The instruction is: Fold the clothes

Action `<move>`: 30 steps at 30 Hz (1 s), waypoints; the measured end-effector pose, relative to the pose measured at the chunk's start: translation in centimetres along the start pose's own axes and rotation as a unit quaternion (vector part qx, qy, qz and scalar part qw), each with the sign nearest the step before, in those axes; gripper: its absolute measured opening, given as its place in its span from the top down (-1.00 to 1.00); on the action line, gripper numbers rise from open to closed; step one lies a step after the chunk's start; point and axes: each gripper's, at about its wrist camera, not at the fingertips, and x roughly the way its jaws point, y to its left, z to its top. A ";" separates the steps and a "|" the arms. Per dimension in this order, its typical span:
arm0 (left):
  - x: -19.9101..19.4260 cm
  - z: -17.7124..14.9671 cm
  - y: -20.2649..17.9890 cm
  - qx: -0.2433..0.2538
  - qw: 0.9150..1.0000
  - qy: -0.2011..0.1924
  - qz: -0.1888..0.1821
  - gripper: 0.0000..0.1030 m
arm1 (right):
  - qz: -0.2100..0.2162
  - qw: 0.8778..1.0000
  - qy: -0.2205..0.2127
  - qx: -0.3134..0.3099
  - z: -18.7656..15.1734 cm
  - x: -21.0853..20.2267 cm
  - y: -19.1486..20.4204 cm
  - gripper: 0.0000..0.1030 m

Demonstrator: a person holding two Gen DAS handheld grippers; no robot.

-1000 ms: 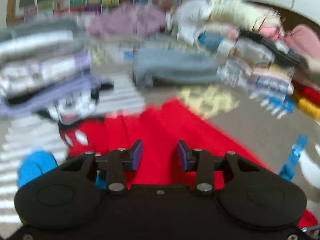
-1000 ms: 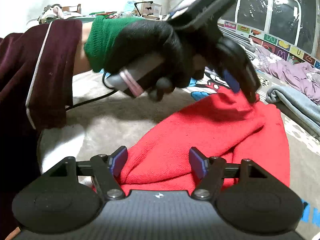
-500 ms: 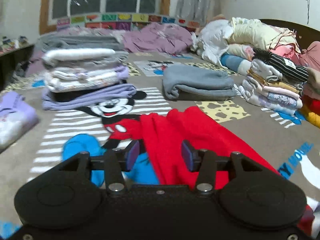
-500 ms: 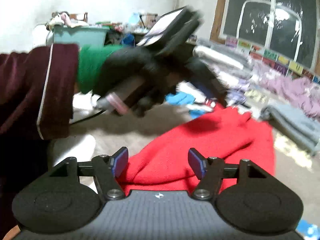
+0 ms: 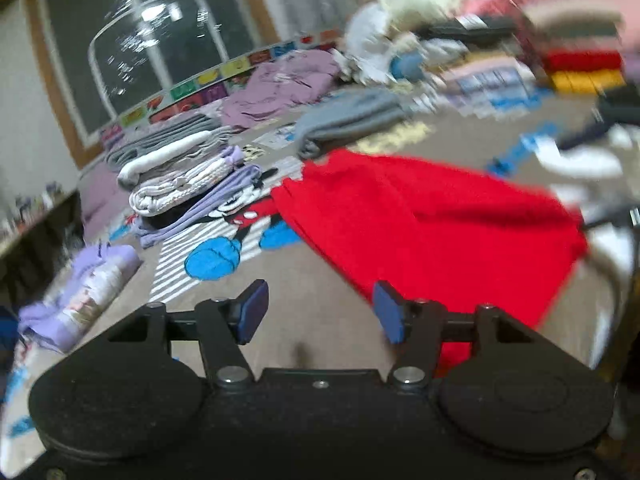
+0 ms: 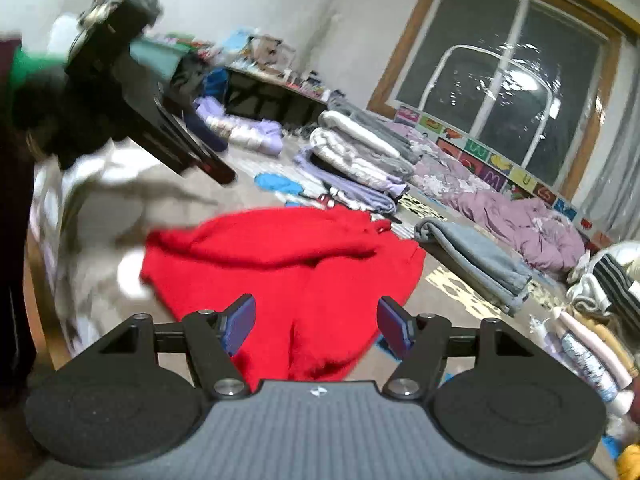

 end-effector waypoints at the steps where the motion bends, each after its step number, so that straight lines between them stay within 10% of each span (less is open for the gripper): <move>1: -0.2 -0.4 -0.5 0.019 1.000 0.005 0.000 -0.13 | 0.000 1.000 0.007 -0.012 -0.3 -0.1 0.3 -0.30; 9: -0.5 -2.7 -4.9 0.155 0.988 0.020 -0.005 -0.13 | -0.008 0.995 0.077 -0.055 -3.0 0.5 1.1 -0.30; 17: -1.7 -2.9 -5.5 0.175 0.984 0.006 -0.044 -0.12 | -0.015 0.996 0.063 -0.066 -3.5 1.0 1.3 -0.32; 30: 2.3 -3.7 -8.5 0.272 0.959 -0.066 0.046 -0.17 | -0.051 0.991 0.033 -0.122 -3.5 3.0 2.4 -0.34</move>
